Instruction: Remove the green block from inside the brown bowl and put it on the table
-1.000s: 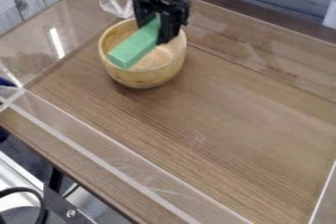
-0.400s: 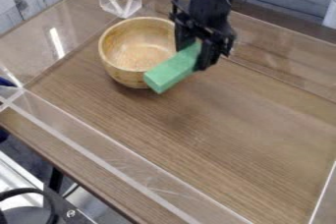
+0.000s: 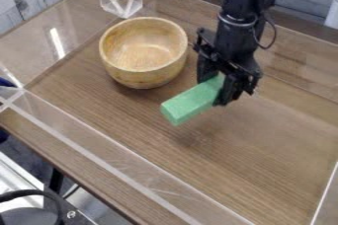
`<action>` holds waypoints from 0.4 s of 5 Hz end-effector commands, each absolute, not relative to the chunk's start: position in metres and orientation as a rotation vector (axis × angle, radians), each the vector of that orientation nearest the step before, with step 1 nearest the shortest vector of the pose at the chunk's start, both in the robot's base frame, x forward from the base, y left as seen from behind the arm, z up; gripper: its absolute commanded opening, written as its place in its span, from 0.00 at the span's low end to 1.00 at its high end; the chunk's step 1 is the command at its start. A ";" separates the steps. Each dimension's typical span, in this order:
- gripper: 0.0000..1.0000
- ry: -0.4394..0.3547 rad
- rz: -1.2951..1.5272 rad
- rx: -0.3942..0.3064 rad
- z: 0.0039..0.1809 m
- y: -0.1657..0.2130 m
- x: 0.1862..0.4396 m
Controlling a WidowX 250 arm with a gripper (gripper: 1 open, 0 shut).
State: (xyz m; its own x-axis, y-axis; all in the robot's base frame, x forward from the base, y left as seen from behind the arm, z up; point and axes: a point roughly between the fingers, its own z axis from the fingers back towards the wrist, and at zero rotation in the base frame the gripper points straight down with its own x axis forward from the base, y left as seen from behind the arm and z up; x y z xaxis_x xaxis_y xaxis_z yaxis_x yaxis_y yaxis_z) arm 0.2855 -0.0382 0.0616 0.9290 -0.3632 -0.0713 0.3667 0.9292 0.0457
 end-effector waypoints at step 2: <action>0.00 -0.044 -0.368 0.029 0.039 -0.030 0.285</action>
